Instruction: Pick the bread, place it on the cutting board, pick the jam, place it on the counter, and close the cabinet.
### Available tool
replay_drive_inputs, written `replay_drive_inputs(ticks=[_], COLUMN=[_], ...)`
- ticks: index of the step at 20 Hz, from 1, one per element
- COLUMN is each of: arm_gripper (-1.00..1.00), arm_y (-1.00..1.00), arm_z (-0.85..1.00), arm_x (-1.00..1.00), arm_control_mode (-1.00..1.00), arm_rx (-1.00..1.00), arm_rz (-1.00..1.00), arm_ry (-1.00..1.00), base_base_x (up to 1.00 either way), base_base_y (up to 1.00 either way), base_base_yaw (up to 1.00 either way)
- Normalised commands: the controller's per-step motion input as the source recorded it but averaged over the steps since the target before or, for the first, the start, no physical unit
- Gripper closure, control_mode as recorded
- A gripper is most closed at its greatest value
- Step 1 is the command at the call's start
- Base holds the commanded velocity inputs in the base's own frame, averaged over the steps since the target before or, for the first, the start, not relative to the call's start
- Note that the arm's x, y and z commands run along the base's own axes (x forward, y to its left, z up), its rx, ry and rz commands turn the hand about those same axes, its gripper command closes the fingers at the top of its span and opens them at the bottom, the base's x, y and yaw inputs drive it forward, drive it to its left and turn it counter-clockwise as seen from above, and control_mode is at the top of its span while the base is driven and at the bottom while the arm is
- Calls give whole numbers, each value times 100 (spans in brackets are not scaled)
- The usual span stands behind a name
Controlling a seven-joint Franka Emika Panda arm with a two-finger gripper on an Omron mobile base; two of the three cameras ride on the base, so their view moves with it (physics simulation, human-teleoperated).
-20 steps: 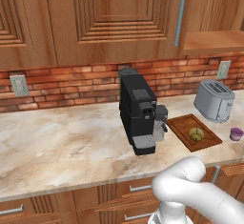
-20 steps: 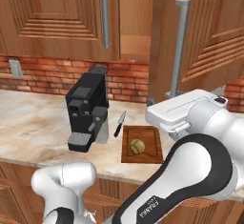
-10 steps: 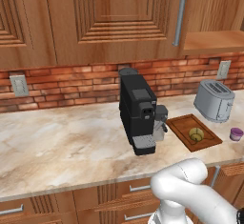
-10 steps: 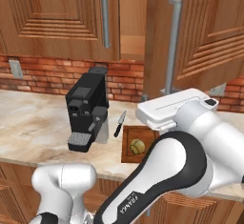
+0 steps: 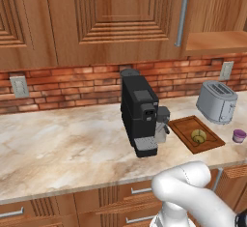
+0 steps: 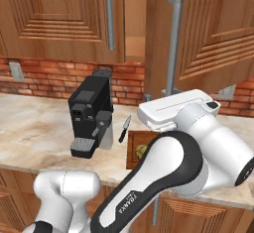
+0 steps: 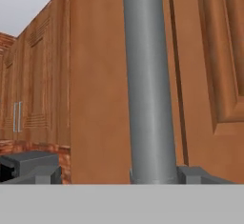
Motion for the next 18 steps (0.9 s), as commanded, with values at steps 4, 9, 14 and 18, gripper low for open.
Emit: replay_drive_inputs(ticks=[4,9,14,18], arm_gripper=[-100,-100,-100,-100], arm_y=[10,13,15,10], arm_z=[0,0,0,0], arm_x=[27,28,24,23], arm_control_mode=[-100,-100,-100,-100], arm_rx=[0,0,0,1], arm_rz=[-2,-2,-2,-2], arm_ry=[-2,-1,0,0], base_base_x=[0,0,0,0], base_base_y=[0,0,0,0], base_base_yaw=[0,0,0,0])
